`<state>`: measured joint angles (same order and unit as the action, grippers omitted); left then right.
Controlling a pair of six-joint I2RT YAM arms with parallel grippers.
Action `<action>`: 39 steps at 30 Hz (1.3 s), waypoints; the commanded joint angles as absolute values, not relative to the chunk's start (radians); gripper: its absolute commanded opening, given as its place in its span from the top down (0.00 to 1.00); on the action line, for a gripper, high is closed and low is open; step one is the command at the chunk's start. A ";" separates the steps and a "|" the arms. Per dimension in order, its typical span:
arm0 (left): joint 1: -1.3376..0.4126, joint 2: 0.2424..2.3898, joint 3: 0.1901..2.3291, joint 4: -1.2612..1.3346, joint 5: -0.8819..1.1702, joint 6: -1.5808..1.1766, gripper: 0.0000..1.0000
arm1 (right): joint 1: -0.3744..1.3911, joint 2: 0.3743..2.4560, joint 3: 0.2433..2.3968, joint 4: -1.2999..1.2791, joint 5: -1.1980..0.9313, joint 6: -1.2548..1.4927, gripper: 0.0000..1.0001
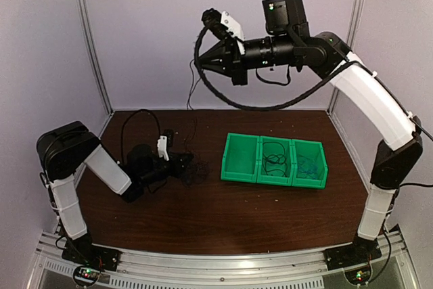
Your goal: Untangle the cables
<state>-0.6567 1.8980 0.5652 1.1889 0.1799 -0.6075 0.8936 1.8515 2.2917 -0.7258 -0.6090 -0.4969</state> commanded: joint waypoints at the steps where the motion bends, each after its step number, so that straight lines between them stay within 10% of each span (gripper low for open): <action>1: -0.618 1.881 0.585 1.092 0.156 -0.646 0.91 | 0.741 1.792 2.409 -0.683 -0.743 -0.443 1.00; 39: -0.609 1.667 0.512 0.531 -0.142 -0.524 0.85 | 0.120 1.692 2.579 -0.490 -0.784 -0.250 1.00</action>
